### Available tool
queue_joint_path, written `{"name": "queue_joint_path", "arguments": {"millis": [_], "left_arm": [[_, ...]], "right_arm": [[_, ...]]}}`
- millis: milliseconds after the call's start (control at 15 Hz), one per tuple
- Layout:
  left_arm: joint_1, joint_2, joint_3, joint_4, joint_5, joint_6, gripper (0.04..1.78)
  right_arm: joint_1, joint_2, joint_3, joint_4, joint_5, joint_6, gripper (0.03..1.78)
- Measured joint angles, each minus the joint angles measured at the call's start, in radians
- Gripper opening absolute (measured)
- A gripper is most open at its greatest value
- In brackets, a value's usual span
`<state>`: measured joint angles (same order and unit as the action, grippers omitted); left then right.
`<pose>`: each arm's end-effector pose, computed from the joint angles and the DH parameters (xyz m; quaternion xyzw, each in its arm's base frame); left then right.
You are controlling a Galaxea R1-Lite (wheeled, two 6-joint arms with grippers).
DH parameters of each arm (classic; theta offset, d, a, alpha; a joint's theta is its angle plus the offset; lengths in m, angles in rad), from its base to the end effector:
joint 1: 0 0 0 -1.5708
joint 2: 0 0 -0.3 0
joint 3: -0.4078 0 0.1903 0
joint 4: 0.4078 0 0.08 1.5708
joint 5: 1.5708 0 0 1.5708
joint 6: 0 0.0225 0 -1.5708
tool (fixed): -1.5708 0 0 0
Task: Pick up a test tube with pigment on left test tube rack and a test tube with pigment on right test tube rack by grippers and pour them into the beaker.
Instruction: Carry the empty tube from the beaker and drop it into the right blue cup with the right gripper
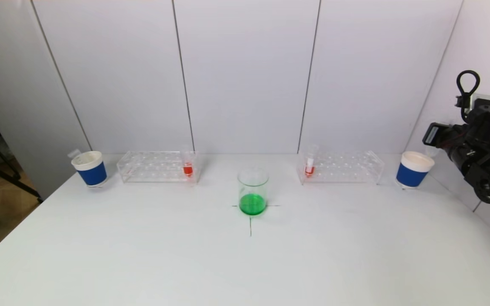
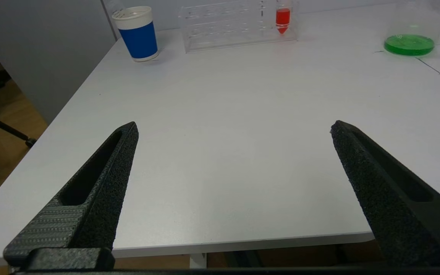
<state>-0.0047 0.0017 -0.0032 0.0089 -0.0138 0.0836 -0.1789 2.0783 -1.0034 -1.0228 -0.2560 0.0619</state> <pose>-0.0229 -0.0002 0.0755 0.0418 0.0033 -0.0094 0.9991 0.3896 -0.0762 0.1391 0.0292 0.0193 -0.2164 0.9757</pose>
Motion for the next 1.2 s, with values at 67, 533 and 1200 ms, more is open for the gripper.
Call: {"name": "queue_joint_path", "arguments": {"millis": [67, 533, 1200], "left_arm": [[0.0, 0.0, 0.0, 0.0, 0.0, 0.0, 1.76], [0.0, 0.0, 0.001, -0.001, 0.0, 0.0, 1.76], [0.0, 0.0, 0.001, -0.001, 0.0, 0.0, 1.76]], "right_arm": [[0.0, 0.019, 0.001, -0.012, 0.0, 0.0, 0.48], [-0.013, 0.124, -0.061, -0.026, 0.001, -0.008, 0.48], [-0.024, 0.171, -0.067, -0.036, 0.001, -0.011, 0.48]]}}
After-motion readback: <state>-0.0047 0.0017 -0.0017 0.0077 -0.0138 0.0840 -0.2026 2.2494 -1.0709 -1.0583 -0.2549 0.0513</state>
